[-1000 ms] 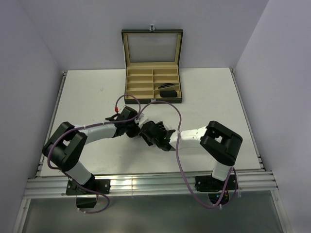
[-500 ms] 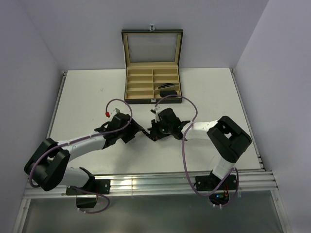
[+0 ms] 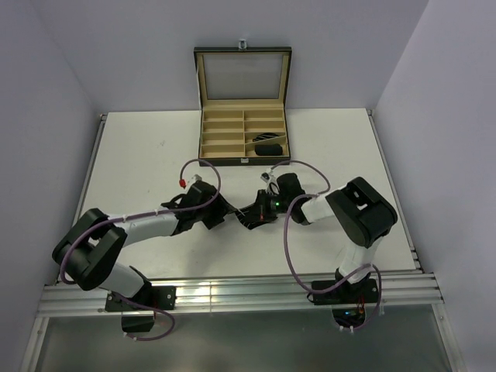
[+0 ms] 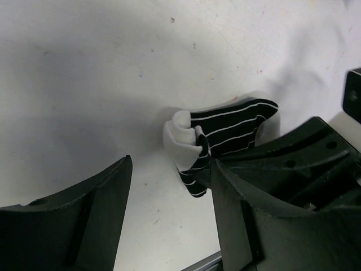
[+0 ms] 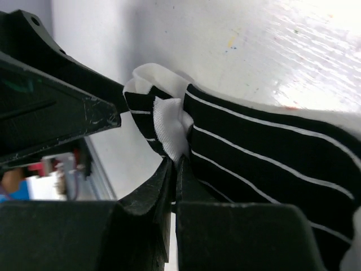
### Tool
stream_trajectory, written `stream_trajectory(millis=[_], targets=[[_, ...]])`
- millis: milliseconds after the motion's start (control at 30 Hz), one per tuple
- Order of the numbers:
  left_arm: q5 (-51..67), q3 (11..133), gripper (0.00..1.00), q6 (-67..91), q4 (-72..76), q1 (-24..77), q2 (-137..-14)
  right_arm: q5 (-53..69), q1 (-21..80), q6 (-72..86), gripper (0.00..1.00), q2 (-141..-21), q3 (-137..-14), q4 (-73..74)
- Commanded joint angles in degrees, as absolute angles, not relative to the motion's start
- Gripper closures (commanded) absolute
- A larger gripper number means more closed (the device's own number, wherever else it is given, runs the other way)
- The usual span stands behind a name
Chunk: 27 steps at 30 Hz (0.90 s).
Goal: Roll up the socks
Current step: Roll the sock at the center of the board.
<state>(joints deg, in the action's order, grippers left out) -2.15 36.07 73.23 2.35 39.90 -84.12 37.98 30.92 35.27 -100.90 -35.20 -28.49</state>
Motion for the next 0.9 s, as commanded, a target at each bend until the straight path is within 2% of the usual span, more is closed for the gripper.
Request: stream_trajectory(millis=[0,300,600,867], targets=[[-1.2,39.1,0.37,72.6,4.7,41.0,-85.0,43.9,28.6,42.8,1.00,-104.4,-33.0,-37.2],[-0.9,40.3,0.38,71.6,5.4,42.0,-87.1,47.1,25.5,51.2,1.00,-109.5,-30.3,-46.3],[-0.6,42.3,0.43,70.1,4.8,42.2,-91.0,47.5,24.7,52.2,1.00,-110.9,-30.3,-46.1],[1.0,44.4,0.54,68.6,2.9,42.3,-95.6,47.9,24.2,52.7,1.00,-111.7,-30.4,-46.6]])
